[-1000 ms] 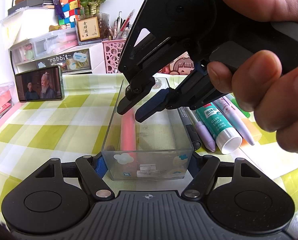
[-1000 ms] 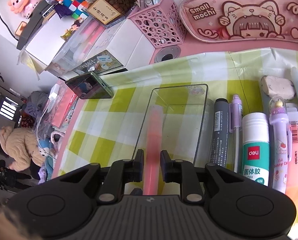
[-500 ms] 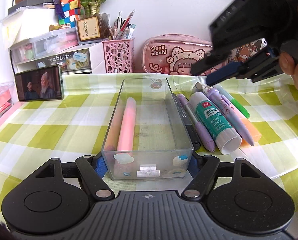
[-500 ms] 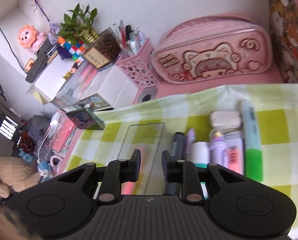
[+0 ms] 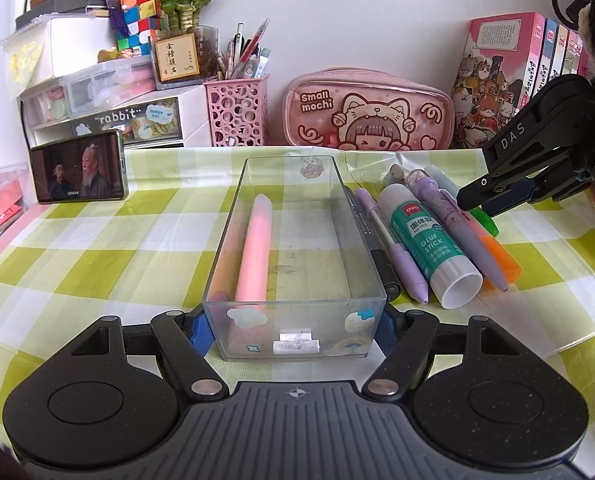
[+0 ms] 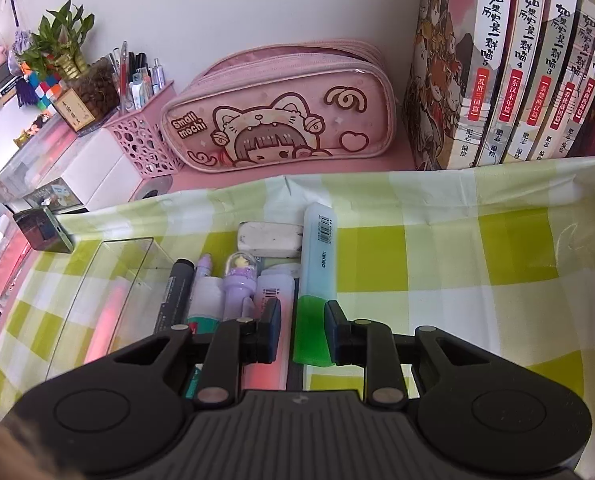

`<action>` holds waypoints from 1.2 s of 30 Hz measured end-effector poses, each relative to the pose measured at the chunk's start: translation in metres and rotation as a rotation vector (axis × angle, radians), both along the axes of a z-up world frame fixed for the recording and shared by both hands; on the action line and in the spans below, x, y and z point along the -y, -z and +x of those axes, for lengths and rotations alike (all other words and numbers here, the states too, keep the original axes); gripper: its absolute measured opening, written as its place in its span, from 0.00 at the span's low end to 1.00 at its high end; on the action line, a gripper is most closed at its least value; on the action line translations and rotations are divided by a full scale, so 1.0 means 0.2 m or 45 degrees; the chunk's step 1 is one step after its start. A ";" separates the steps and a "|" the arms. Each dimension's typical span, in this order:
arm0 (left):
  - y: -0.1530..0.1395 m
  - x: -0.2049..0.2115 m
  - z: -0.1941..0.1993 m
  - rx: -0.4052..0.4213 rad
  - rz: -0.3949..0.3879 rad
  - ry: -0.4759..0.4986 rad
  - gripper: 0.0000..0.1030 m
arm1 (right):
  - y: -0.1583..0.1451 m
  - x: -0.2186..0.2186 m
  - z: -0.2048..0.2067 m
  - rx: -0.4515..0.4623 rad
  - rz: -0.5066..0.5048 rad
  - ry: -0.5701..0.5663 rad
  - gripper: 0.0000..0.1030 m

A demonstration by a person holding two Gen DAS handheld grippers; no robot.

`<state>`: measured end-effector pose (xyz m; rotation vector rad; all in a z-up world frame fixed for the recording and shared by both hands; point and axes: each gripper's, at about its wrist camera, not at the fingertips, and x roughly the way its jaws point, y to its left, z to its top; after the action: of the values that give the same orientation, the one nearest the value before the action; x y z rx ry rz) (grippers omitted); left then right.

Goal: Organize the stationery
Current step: 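Move the right gripper to the orange highlighter and grasp it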

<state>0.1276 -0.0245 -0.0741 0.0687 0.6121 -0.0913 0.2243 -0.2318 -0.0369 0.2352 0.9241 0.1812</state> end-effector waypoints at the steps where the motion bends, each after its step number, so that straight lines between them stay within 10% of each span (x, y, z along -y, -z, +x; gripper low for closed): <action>1: 0.00 0.00 0.00 0.000 0.000 0.000 0.70 | -0.01 0.00 -0.01 -0.007 -0.006 -0.008 0.29; 26: 0.00 0.00 -0.01 0.002 0.001 0.001 0.70 | 0.00 0.02 -0.13 0.006 0.172 0.003 0.27; 36: 0.00 0.01 -0.01 0.002 0.001 0.001 0.70 | 0.01 0.15 -0.15 -0.019 0.490 0.131 0.26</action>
<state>0.1247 -0.0260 -0.0746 0.0695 0.6109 -0.0920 0.1952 -0.2627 -0.0393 0.6394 0.8845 0.2616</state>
